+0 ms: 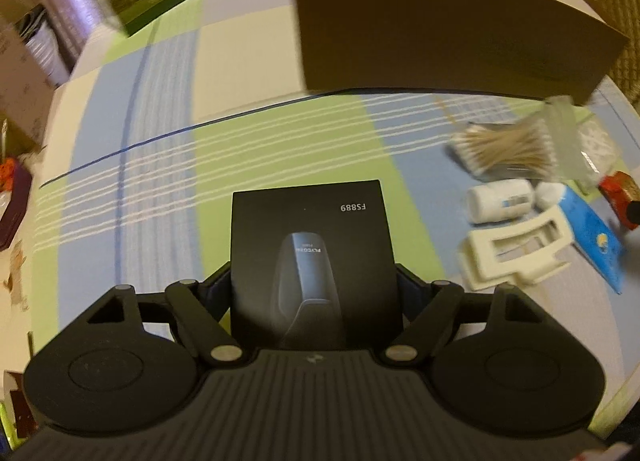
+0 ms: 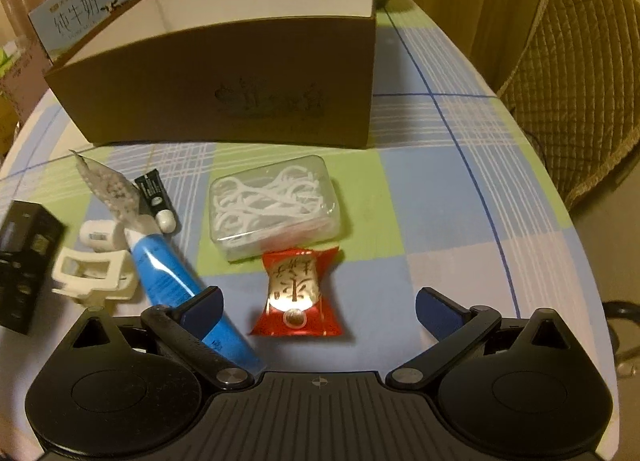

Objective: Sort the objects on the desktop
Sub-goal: 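Grasp the black FLYCO box with the left gripper while the right gripper grasps the red candy packet, then carry the FLYCO box and red candy packet into the brown box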

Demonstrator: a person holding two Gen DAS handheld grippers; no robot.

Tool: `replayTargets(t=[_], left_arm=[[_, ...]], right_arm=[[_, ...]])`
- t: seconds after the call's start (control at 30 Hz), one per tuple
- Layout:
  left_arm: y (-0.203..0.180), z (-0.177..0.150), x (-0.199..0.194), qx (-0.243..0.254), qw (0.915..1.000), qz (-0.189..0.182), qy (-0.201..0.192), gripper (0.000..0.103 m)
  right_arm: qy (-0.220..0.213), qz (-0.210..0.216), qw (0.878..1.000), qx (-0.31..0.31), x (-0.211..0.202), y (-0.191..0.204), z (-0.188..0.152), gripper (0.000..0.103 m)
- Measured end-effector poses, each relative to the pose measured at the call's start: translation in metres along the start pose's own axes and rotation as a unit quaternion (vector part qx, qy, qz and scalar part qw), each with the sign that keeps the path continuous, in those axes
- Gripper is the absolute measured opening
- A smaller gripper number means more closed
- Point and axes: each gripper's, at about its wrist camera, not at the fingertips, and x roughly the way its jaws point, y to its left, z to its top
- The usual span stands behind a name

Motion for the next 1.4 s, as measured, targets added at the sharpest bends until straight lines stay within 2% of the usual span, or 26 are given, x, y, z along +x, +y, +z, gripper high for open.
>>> replayTargets(t=[0.07,0.13,0.2,0.27,0.63,0.9,1.17,1.4], left_arm=[[0.007,-0.002,-0.002,-0.008,1.0,0.003,0.002,0.078],[0.013,-0.004,-0.003,-0.012,0.9999,0.003,0.004,0.078],[0.016,-0.005,-0.004,-0.013,0.9999,0.002,0.005,0.078],[0.017,-0.006,-0.004,-0.013,0.9999,0.0,0.004,0.078],[0.02,-0.009,-0.005,0.012,0.9998,-0.015,-0.008,0.077],[0.029,-0.019,-0.017,0.027,0.9988,-0.036,-0.02,0.077],[0.032,-0.011,-0.053,0.028,0.9971,-0.049,-0.052,0.077],[0.022,0.016,-0.085,0.024,0.9939,-0.057,-0.091,0.077]], right_arm=[[0.001,-0.002,1.0,-0.008,0.005,0.002,0.001,0.079],[0.005,-0.003,1.0,-0.008,0.01,0.004,0.002,0.071],[0.005,-0.004,1.0,-0.01,0.013,0.005,0.001,0.05],[0.005,-0.015,1.0,-0.017,0.015,0.008,-0.001,0.042],[-0.004,-0.037,0.999,0.022,-0.009,0.02,-0.009,0.039],[-0.024,-0.035,0.997,0.056,-0.037,0.032,-0.017,0.039],[-0.033,-0.008,0.998,0.048,-0.052,0.05,-0.016,0.039],[-0.054,0.032,0.998,0.01,-0.062,0.057,0.014,0.039]])
